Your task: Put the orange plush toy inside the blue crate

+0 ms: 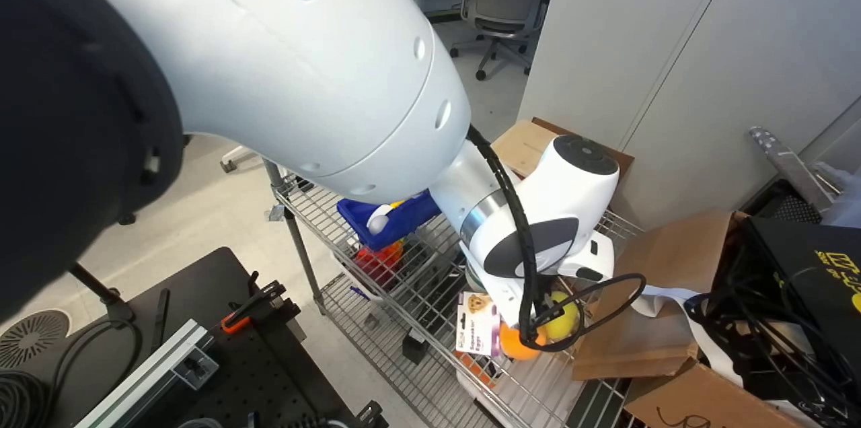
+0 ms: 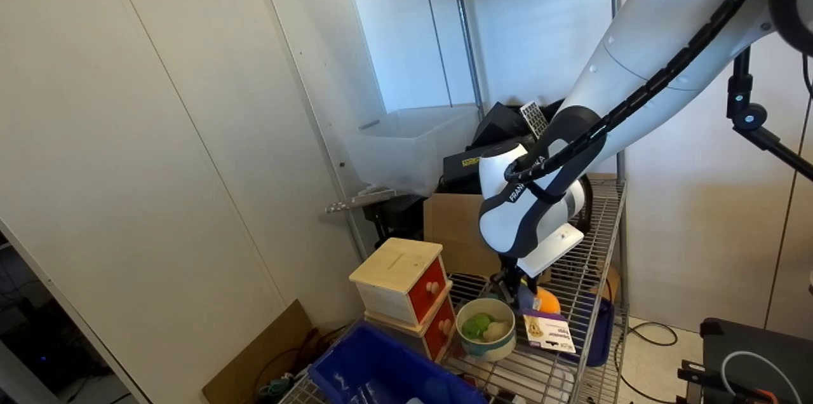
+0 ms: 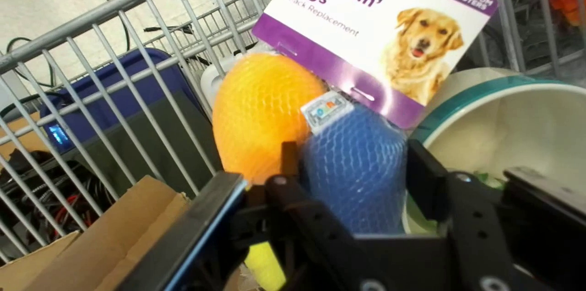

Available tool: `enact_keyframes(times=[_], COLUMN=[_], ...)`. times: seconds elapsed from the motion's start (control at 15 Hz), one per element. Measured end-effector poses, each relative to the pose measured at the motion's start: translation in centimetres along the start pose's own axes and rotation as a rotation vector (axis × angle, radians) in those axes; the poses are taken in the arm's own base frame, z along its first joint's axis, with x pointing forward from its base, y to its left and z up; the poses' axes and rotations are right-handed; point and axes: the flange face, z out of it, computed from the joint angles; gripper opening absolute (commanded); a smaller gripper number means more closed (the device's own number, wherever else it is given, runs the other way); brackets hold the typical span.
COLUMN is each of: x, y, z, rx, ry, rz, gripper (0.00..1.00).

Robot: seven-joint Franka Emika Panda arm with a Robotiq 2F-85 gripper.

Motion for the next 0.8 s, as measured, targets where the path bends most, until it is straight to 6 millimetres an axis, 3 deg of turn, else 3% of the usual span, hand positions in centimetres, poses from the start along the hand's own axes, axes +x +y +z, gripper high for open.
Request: enact_keyframes(times=[0.27,0.8], x=[0.2,1.3], y=[0.3,0.6], z=[-0.2,-2.3], rx=[-0.003,-0.015], ry=[0.000,0.035], rz=[0.006,0.023], gripper=[0.02,0.04])
